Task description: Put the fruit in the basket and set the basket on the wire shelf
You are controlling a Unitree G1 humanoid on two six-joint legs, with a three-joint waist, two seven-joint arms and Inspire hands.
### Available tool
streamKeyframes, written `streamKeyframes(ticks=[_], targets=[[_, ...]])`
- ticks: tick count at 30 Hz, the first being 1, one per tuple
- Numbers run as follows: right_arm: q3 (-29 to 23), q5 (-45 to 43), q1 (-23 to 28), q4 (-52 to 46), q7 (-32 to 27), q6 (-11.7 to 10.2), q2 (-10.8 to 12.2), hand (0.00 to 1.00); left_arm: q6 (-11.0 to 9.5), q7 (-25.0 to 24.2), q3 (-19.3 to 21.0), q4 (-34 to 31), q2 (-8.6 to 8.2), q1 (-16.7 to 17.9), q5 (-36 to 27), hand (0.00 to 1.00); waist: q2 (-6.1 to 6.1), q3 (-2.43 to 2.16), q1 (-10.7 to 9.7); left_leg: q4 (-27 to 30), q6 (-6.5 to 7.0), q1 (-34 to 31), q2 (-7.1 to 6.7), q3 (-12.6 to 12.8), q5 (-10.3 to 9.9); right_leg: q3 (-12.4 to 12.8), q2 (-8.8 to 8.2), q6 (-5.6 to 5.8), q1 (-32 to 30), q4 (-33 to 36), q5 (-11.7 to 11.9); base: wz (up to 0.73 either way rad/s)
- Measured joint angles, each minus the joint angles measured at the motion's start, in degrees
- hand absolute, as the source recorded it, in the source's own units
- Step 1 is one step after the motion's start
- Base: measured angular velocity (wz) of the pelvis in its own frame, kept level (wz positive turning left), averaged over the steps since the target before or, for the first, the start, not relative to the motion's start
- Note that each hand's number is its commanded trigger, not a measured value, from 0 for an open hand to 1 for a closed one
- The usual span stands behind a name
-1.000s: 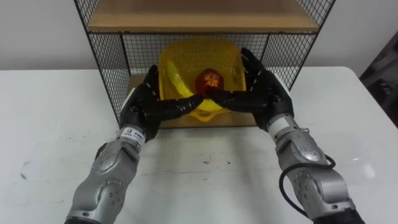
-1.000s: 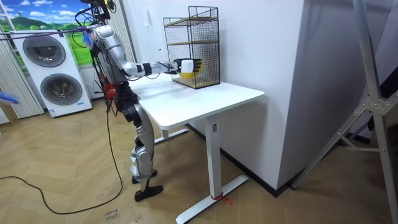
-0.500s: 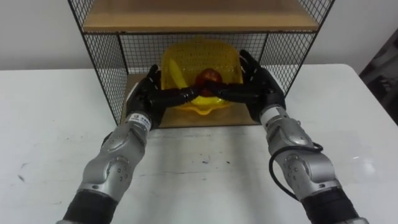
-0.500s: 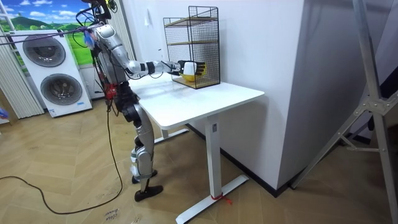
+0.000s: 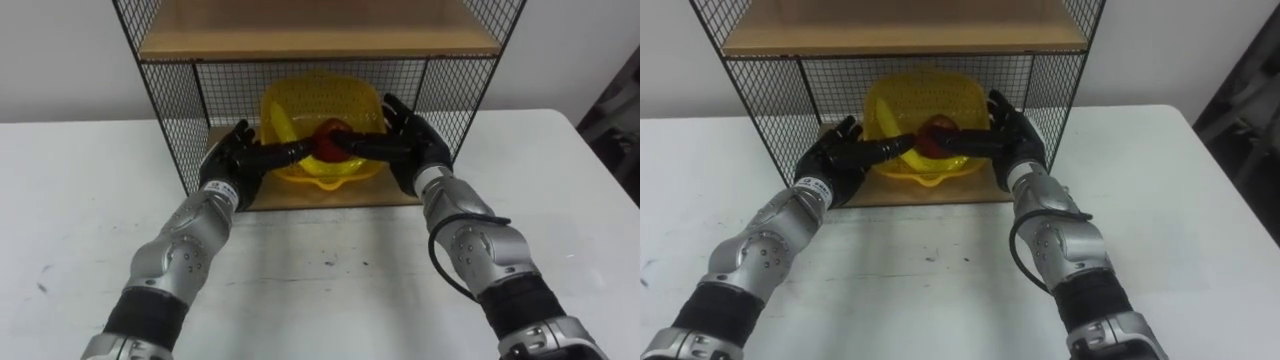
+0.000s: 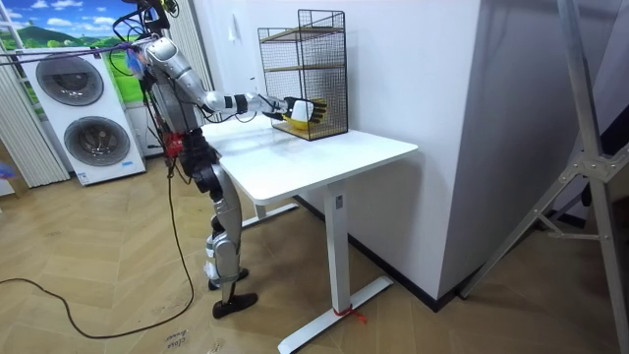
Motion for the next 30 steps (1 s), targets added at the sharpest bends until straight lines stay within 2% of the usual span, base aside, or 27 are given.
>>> streamKeyframes(ticks=[4,18,27,30], targets=[[0.0,0.07,0.0,0.12,0.0,0.01,0.0,0.0,0.59,0.94,-0.01,-0.01,0.0,0.0,0.0,0.0,0.27,-0.23,-0.11,0.02,0.0,0.27,-0.01,-0.03,0.0,-0.17,-0.04,0.02,0.37,-0.24,0.06,0.0],[-0.01,0.01,0.0,0.35,-0.32,0.01,-0.01,0.0,0.92,1.19,-0.01,0.0,0.24,0.0,-0.05,0.0,0.3,-0.26,-0.13,0.04,-0.01,0.96,0.02,-0.03,0.01,-0.25,-0.03,0.0,1.07,-0.21,0.08,0.0],[-0.28,-0.05,0.0,0.34,-1.32,0.01,-0.14,0.0,0.93,2.11,0.03,-0.02,0.72,0.0,-0.02,0.0,0.78,-0.77,-0.08,0.04,-0.01,0.95,0.04,-0.04,0.01,-0.25,-0.01,-0.01,1.05,-0.17,0.15,0.0],[-1.51,-0.49,0.0,-0.07,-1.17,0.01,-0.15,0.0,0.95,1.96,1.5,-0.16,0.7,0.0,0.05,0.0,0.86,-0.85,-0.08,0.15,-0.01,0.94,0.05,0.03,0.01,-0.19,-0.01,-0.01,1.02,-0.17,0.16,0.0]])
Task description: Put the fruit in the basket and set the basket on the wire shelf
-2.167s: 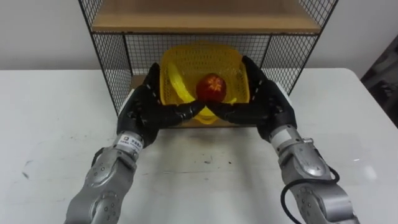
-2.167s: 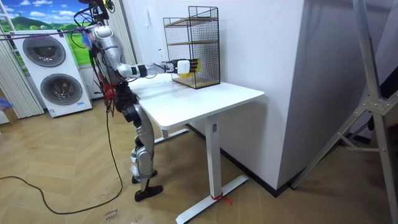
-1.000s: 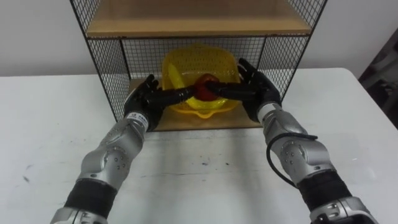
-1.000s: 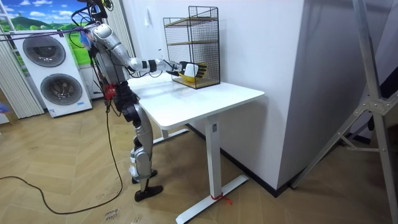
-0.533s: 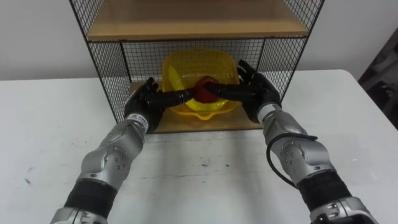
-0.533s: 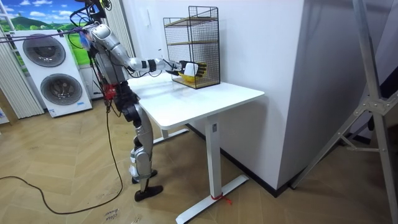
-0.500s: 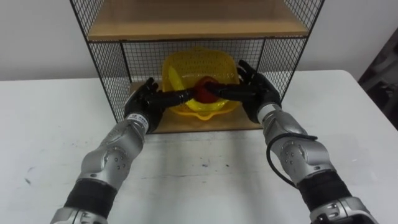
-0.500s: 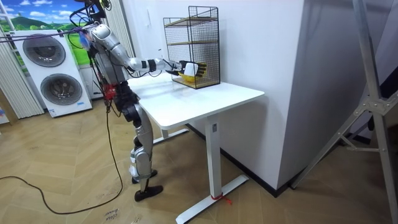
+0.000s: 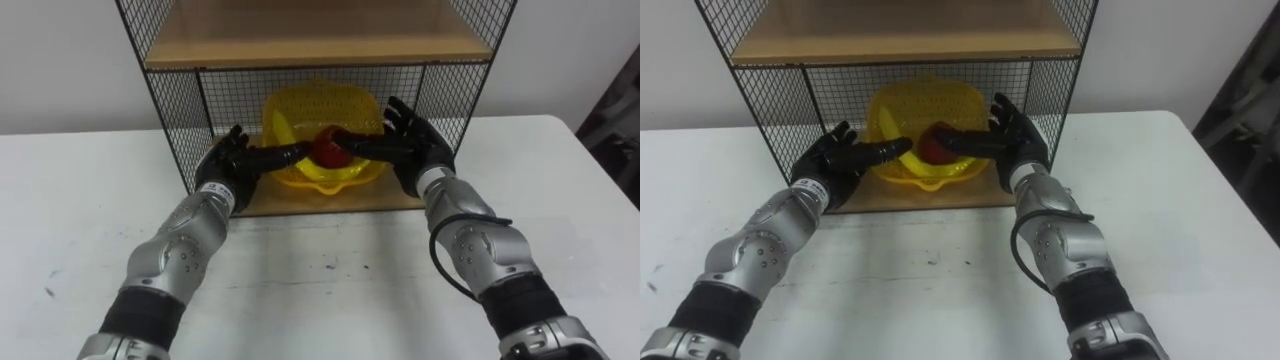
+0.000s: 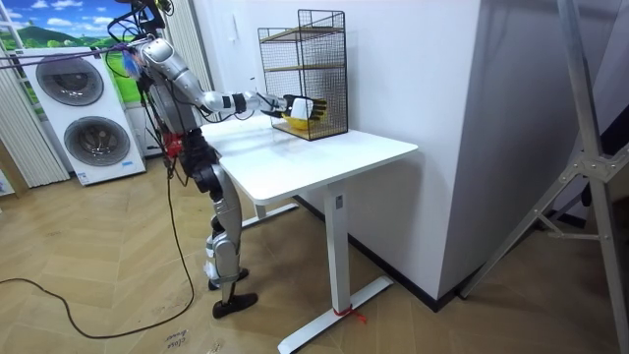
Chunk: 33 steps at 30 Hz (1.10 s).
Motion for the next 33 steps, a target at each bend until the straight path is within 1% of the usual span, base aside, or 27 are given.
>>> streamKeyframes(ticks=[2,3,4,5,7,10,18,21,23,25,28,30,33], targets=[[-1.62,-1.75,0.0,-0.95,-0.01,0.0,-0.11,0.0,0.2,-0.01,2.85,-0.67,0.0,0.0,1.26,0.0,0.25,-0.27,-0.01,-0.08,0.0,-0.24,0.05,0.11,0.0,0.2,0.08,-0.01,-0.38,0.01,0.08,-0.04],[-2.01,-1.97,0.0,-1.16,-0.01,0.0,-0.14,0.0,0.27,0.0,3.31,-0.91,0.03,0.0,1.61,0.0,0.33,-0.37,0.0,-0.13,0.0,-0.29,0.06,0.12,0.0,0.21,0.08,-0.01,-0.48,0.01,0.11,-0.03],[-2.37,-2.11,0.0,-1.66,0.41,0.0,-0.31,0.0,0.44,0.01,4.14,-1.66,0.13,0.0,1.98,0.0,0.61,-0.62,0.05,-0.2,0.0,-0.33,0.06,0.13,0.0,0.19,0.08,0.01,-0.57,0.0,0.16,0.0],[-2.37,-2.32,0.01,-2.09,0.57,0.01,-0.31,0.0,0.74,-0.01,4.06,-2.37,0.12,0.0,2.39,0.0,0.79,-0.78,0.06,-0.22,0.0,-0.2,0.06,0.1,0.0,0.19,0.08,0.01,-0.42,-0.01,0.16,0.0],[-2.47,-2.72,0.04,-2.85,0.77,0.02,-0.39,0.0,0.93,0.0,4.14,-3.38,0.14,0.0,3.08,0.0,0.82,-0.79,0.02,-0.23,-0.01,0.05,0.08,0.05,0.0,0.15,0.11,0.01,-0.07,-0.11,0.16,0.0],[-2.61,-4.03,0.04,-3.4,1.95,0.01,-1.11,0.0,0.92,-0.03,4.71,-4.08,0.15,0.0,3.11,0.0,0.81,-0.79,0.0,-0.23,-0.04,0.14,0.09,0.04,0.02,0.16,0.12,0.01,0.06,-0.13,0.16,0.0],[-2.61,-4.59,0.05,-3.41,2.58,0.01,-1.22,0.0,0.92,-0.2,4.75,-4.1,0.14,0.0,3.07,0.0,0.67,-0.7,-0.02,-0.44,-0.09,0.18,0.09,-0.03,0.05,0.12,0.12,-0.01,0.12,-0.09,0.17,0.0],[-2.6,-6.81,0.32,-4.01,3.22,0.01,-1.34,0.0,0.91,-0.45,4.73,-4.38,0.17,0.02,3.58,0.0,0.51,-0.6,0.03,-0.96,-0.14,0.22,0.11,-0.08,0.09,0.06,0.17,-0.04,0.1,-0.08,0.19,0.0],[-2.55,-8.88,2.04,-7.61,3.67,0.01,-1.38,0.0,0.9,-1.1,4.72,-6.56,0.18,0.17,5.65,0.0,0.2,-0.39,0.14,-1.09,-0.16,0.18,0.18,-0.08,0.08,-0.02,0.22,-0.05,0.03,-0.08,0.2,0.0],[-2.5,-9.41,3.07,-9.63,4.02,0.0,-1.39,0.0,0.71,-1.54,4.46,-8.24,0.19,0.26,5.64,0.0,0.05,-0.29,0.16,-1.11,-0.16,0.3,0.18,-0.06,0.08,-0.02,0.23,-0.05,0.04,-0.08,0.2,0.0],[-2.43,-10.84,4.24,-10.32,4.5,-0.08,-1.37,0.0,-0.18,-2.71,3.78,-9.31,0.17,0.53,5.64,0.0,-0.53,0.09,0.13,-1.11,-0.16,0.54,0.18,-0.04,0.08,-0.14,0.21,-0.05,0.21,-0.12,0.2,0.0],[-2.44,-11.23,5.97,-11.34,4.61,-0.08,-1.37,0.0,-0.19,-2.74,3.57,-9.74,0.14,1.33,6.38,0.0,-0.63,0.14,0.13,-1.23,-0.16,0.58,0.17,0.02,0.08,0.05,0.23,-0.05,0.17,-0.15,0.2,-0.02],[-2.43,-12.13,8.69,-12.75,5.3,-0.19,-1.47,0.0,-0.56,-2.68,3.3,-11.36,0.13,3.57,7.92,0.0,-0.63,0.13,-0.11,-1.49,-0.16,0.63,0.17,0.01,0.08,0.07,0.24,-0.05,0.15,-0.13,0.2,0.0]])
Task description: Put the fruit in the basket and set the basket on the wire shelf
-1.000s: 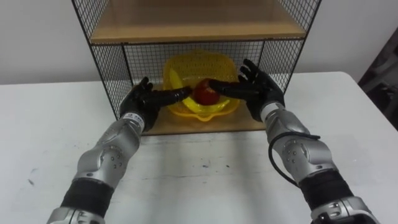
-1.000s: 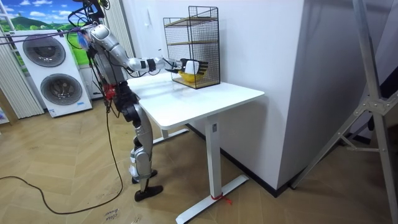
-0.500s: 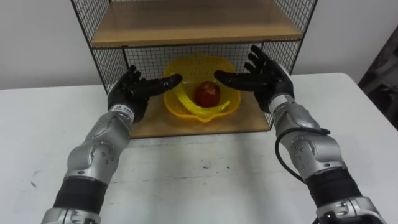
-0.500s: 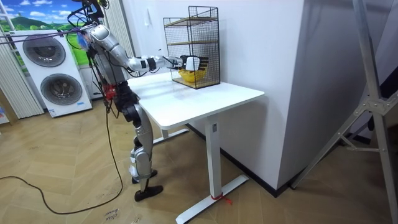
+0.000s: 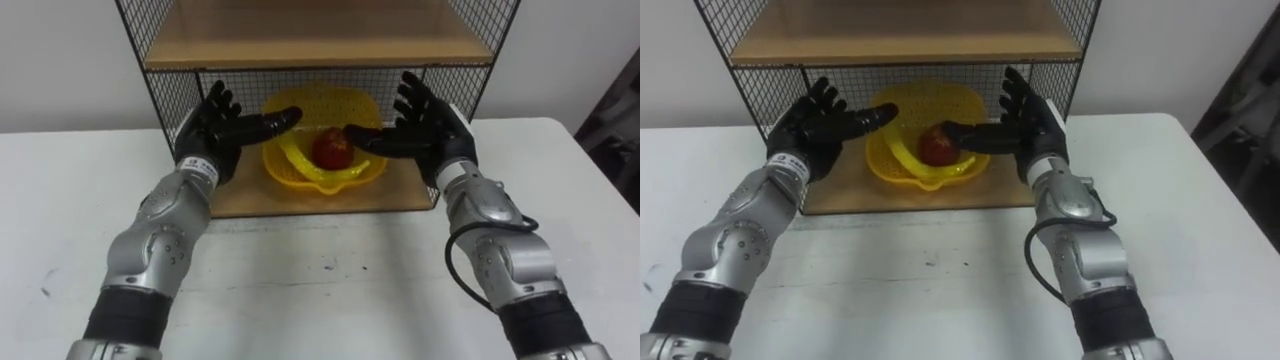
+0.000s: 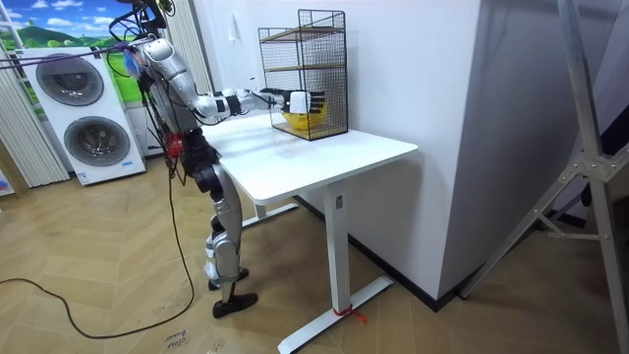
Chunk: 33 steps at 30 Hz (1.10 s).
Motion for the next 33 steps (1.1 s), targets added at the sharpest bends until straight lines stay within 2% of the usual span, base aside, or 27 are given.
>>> streamKeyframes(ticks=[4,7,9,12,16,20,22,24,28,30,33], targets=[[-0.01,-1.52,4.03,-5.08,0.68,-0.05,-0.23,0.0,-1.31,-0.06,-1.2,-5.19,0.08,4.71,3.33,0.0,0.04,-0.02,0.12,-0.24,-0.1,0.26,0.01,0.16,0.08,0.17,0.0,0.0,-0.07,0.04,0.0,-0.01],[-0.04,-1.82,7.28,-8.83,0.82,-1.84,-0.38,0.0,-2.57,-0.18,-1.37,-9.67,0.25,8.94,3.32,0.0,0.01,-0.05,0.04,-0.46,-0.1,0.69,0.01,0.07,0.09,0.05,0.01,0.0,0.47,-0.04,0.0,0.0],[-0.17,-2.81,9.07,-10.13,0.85,-2.18,-0.35,0.0,-2.74,-0.53,-1.21,-11.18,0.24,10.78,3.5,0.0,0.02,-0.12,0.05,-0.54,-0.1,1.11,0.02,0.07,0.09,0.03,0.01,0.0,0.83,-0.01,0.0,0.0],[-0.15,-3.67,11.92,-11.62,0.94,-2.63,-0.23,0.0,-3.02,-1.28,-1.4,-15.11,-0.1,13.41,5.02,0.0,-0.16,-0.41,-0.05,-0.56,-0.13,1.24,0.04,0.07,0.1,-0.16,-0.01,0.0,0.93,0.05,0.0,0.0],[-0.44,-5.54,16.22,-16.13,0.88,-2.63,-0.23,0.0,-3.74,-2.46,-1.11,-18.37,-0.75,16.44,5.23,0.0,-0.3,-0.55,0.05,-1.34,-0.2,2.19,0.02,0.38,0.33,0.01,0.04,0.0,1.24,0.0,0.0,-0.03],[-0.85,-7.21,20.14,-20.75,1.2,-2.73,-0.23,0.0,-3.97,-2.73,-0.43,-22.62,-0.58,20.71,5.65,0.0,-1.2,-1.19,-0.04,-2.32,-0.43,2.32,0.09,0.65,0.76,0.12,0.15,-0.14,1.12,0.0,0.08,-0.04],[-1.81,-7.38,21.25,-22.09,2.17,-2.74,-0.23,0.0,-4.16,-2.98,-0.46,-23.29,-0.61,21.65,5.8,0.0,-1.43,-1.27,0.06,-2.38,-0.45,2.33,0.11,0.67,0.82,0.05,0.15,-0.18,1.15,-0.01,0.11,0.0],[-2.63,-7.38,22.23,-23.86,3.08,-2.8,-0.28,0.0,-4.31,-3.24,-0.46,-24.84,-0.61,22.91,6.15,0.0,-1.47,-1.24,0.13,-2.46,-0.45,2.36,0.12,0.8,0.82,0.05,0.2,-0.18,1.16,-0.01,0.11,0.0],[-3.08,-8.71,23.72,-26.64,3.71,-4.38,-0.31,0.0,-6.38,-3.67,-0.67,-27.92,-0.56,25.59,7.91,0.0,-1.63,-1.01,0.0,-2.58,-0.45,2.15,0.12,0.87,0.82,-0.02,0.41,-0.2,0.89,-0.04,0.12,0.0],[-3.08,-10.26,24.65,-27.62,4.29,-4.51,-0.32,0.0,-7.27,-4.24,-0.63,-28.83,-0.47,26.95,8.52,0.0,-1.6,-0.97,0.09,-2.77,-0.47,2.1,0.12,0.87,0.86,-0.01,0.41,-0.21,0.75,0.03,0.13,0.0],[-3.01,-13.31,26.93,-28.66,5.99,-5.87,-0.34,0.0,-8.62,-6.24,-0.7,-30.34,-0.41,29.99,8.53,0.0,-1.71,-0.84,0.13,-3.42,-0.47,2.11,0.04,0.86,1.25,-0.07,0.34,-0.25,0.53,0.01,0.16,0.0]])
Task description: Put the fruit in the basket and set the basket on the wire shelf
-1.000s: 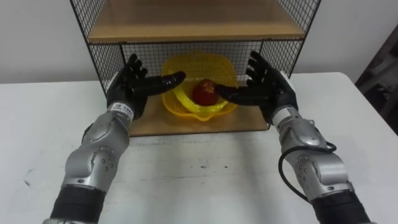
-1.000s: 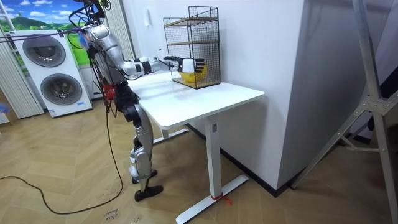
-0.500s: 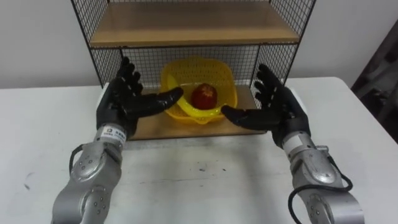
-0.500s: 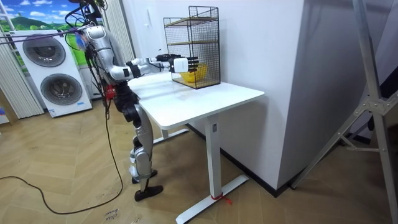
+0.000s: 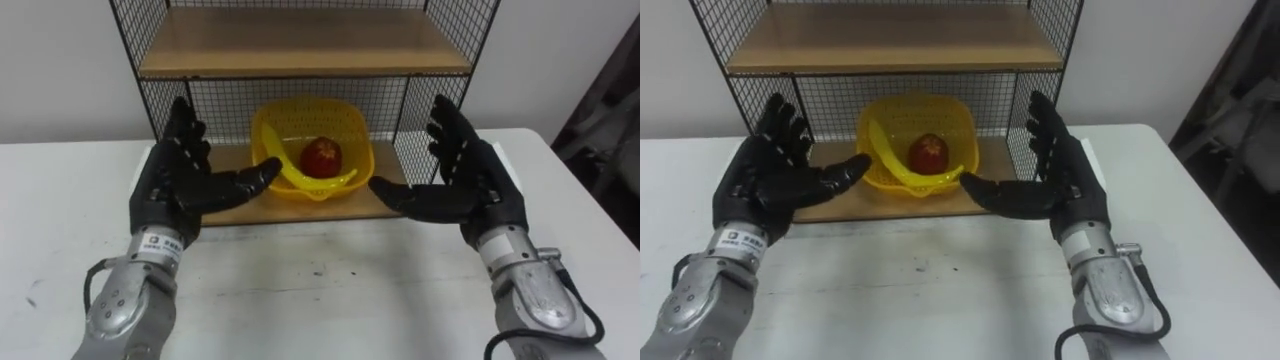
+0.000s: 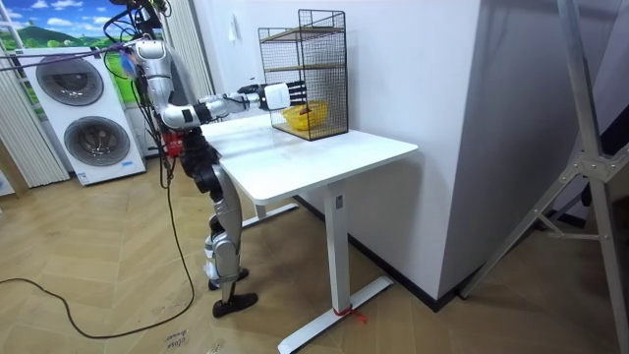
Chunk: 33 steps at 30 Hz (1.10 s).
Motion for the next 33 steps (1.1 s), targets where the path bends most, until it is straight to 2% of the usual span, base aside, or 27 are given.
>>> streamKeyframes(ticks=[4,7,9,12,14,16,18,21,24,27,29,30,31,32,33], targets=[[-0.04,-1.33,1.48,0.0,2.4,-0.67,-0.04,0.0,-1.17,-3.0,-0.01,-1.15,0.78,3.83,0.01,0.0,0.06,0.04,-0.02,0.03,-0.08,-0.34,0.04,-0.15,0.03,0.02,0.1,-0.01,-0.34,0.01,0.0,0.0],[-0.93,-1.36,3.58,-1.6,4.49,-1.17,-0.01,0.0,-2.27,-4.98,0.15,-1.22,0.88,4.9,-0.05,0.0,0.25,0.08,0.13,0.13,-0.11,-0.86,-0.01,-0.71,0.04,-0.13,0.15,-0.06,-0.54,-0.17,0.03,0.08],[-1.84,-1.39,5.84,-3.4,5.92,-2.64,-0.05,0.0,-3.63,-6.16,0.53,-1.49,0.98,6.18,-0.04,0.0,0.47,0.27,0.19,0.12,-0.15,-1.12,-0.03,-0.79,0.08,-0.14,0.16,-0.11,-0.62,-0.5,0.07,0.03],[-2.84,-1.36,8.8,-4.44,7.42,-4.28,-0.12,0.0,-5.07,-7.13,1.39,-2.48,1.21,8.69,0.05,0.0,0.77,0.11,0.04,0.13,-0.24,-1.83,0.0,-0.89,0.13,-0.11,0.26,-0.22,-1.16,-0.71,0.13,0.0],[-3.87,-1.34,10.36,-4.44,7.83,-4.92,-0.48,0.0,-6.32,-8.19,1.36,-2.57,2.58,10.01,0.32,0.0,0.9,0.12,-0.05,0.14,-0.33,-2.3,0.0,-1.09,0.19,-0.26,0.29,-0.29,-1.52,-0.77,0.17,0.02],[-4.47,-1.19,11.54,-4.44,7.02,-5.39,-0.81,0.0,-6.58,-8.25,1.58,-2.57,3.31,11.13,0.19,0.0,1.11,0.11,0.07,0.1,-0.36,-2.5,0.04,-1.19,0.2,-0.46,0.29,-0.29,-1.71,-0.74,0.17,0.02],[-5.03,-1.06,11.74,-4.48,5.54,-5.47,-0.98,0.0,-6.8,-8.25,2.32,-2.57,3.29,12.05,0.05,0.0,1.28,0.17,-0.05,0.08,-0.4,-2.83,0.04,-1.11,0.23,-0.42,0.28,-0.3,-2.14,-0.72,0.18,0.0],[-6.92,-1.01,12.31,-5.09,3.06,-6.87,-0.87,0.0,-7.44,-7.56,3.35,-3.04,3.11,12.33,0.39,0.0,1.29,0.2,0.09,0.06,-0.44,-3.25,0.06,-1.09,0.26,-0.54,0.31,-0.33,-2.5,-0.84,0.2,0.0],[-10.8,-1.83,12.3,-6.93,-0.66,-9.97,-0.89,0.0,-8.48,-6.84,5.66,-4.24,3.1,12.61,2.91,0.0,1.41,0.28,0.13,0.06,-0.46,-3.49,0.06,-1.09,0.28,-0.46,0.36,-0.37,-2.68,-0.89,0.22,0.0],[-14.82,-4.14,12.43,-9.84,-7.16,-12.1,-1.0,0.0,-9.13,-3.93,9.59,-7.19,3.12,12.61,7.19,0.0,1.42,0.26,0.03,0.07,-0.52,-3.52,0.06,-1.4,0.31,-0.63,0.4,-0.39,-2.63,-0.91,0.23,0.01],[-18.71,-4.92,12.43,-11.29,-12.65,-14.32,-2.0,0.0,-11.46,0.62,13.69,-10.44,3.08,12.57,9.57,0.0,1.51,0.22,0.26,0.04,-0.55,-3.56,0.08,-1.29,0.33,-0.57,0.43,-0.4,-2.76,-0.89,0.24,-0.03],[-20.23,-5.5,12.46,-11.63,-13.82,-14.69,-2.3,0.0,-11.98,2.01,15.38,-11.51,3.09,12.57,10.56,0.0,1.58,0.11,0.36,0.03,-0.55,-3.72,0.08,-1.26,0.33,-0.53,0.42,-0.41,-2.96,-0.87,0.24,-0.04],[-23.19,-5.8,12.47,-12.84,-16.73,-14.95,-3.27,0.0,-13.66,5.05,19.86,-13.17,3.3,12.53,11.05,0.0,1.77,-0.02,0.53,-0.03,-0.54,-3.94,0.06,-1.27,0.33,-0.52,0.39,-0.41,-3.21,-0.84,0.25,0.0],[-25.88,-5.68,12.43,-13.37,-20.27,-15.98,-4.63,0.0,-15.23,8.74,24.68,-14.59,4.25,12.47,11.06,0.0,1.96,-0.01,0.66,-0.12,-0.57,-3.92,0.06,-1.31,0.36,-0.49,0.41,-0.41,-3.21,-0.85,0.25,0.0],[-27.45,-5.7,12.43,-13.4,-21.74,-16.55,-5.3,0.0,-15.97,10.45,27.1,-15.05,4.91,12.35,11.06,0.0,2.01,0.02,0.73,-0.13,-0.59,-3.93,0.06,-1.34,0.38,-0.46,0.43,-0.41,-3.21,-0.87,0.25,0.0]])
